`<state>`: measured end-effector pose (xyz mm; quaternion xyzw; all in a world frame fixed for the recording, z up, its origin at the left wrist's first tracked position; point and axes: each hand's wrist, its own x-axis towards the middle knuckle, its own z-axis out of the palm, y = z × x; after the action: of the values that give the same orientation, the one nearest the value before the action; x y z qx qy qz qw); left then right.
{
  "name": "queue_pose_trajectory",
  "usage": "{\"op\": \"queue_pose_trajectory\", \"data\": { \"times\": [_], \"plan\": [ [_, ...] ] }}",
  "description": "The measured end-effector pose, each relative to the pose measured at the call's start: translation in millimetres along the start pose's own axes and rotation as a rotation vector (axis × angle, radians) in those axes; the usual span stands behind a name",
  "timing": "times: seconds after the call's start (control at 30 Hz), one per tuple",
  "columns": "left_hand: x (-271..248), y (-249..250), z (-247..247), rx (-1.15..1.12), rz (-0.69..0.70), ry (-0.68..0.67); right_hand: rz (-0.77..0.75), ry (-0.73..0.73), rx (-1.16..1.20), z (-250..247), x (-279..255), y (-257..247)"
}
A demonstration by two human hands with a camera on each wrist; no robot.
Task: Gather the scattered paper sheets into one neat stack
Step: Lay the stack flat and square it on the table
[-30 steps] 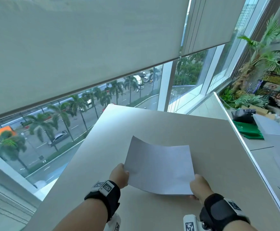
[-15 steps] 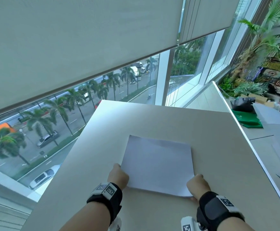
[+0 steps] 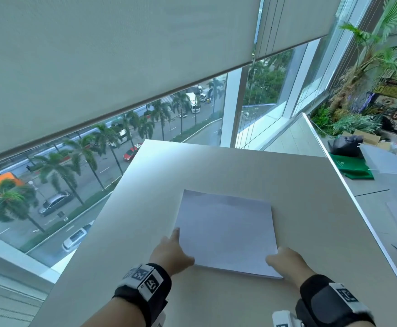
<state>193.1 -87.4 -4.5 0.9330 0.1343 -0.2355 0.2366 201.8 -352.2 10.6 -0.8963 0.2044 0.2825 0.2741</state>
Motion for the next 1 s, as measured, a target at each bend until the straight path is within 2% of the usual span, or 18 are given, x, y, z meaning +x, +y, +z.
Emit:
{"op": "queue_pose_trajectory", "data": {
  "times": [0.07, 0.13, 0.37, 0.67, 1.0],
  "plan": [
    [0.9, -3.2, -0.9, 0.081, 0.021, -0.012, -0.041, -0.042, -0.073, 0.9, -2.8, 3.0],
    [0.6, -4.5, -1.7, 0.145, 0.055, 0.039, -0.078, -0.040, -0.160, 3.2, -4.3, 5.4],
    [-2.2, -3.5, -1.3, 0.257, 0.147, 0.156, -0.196, 0.108, -0.381, 13.8, -9.9, 9.3],
    [-0.6, -1.8, -8.9, 0.380, 0.180, 0.098, -0.249, 0.292, -0.346, 25.9, -16.7, 18.9],
    [-1.3, -0.9, -11.5, 0.396, 0.189, 0.099, -0.198, 0.333, -0.308, 35.9, -16.4, 29.0]
  ]
}}
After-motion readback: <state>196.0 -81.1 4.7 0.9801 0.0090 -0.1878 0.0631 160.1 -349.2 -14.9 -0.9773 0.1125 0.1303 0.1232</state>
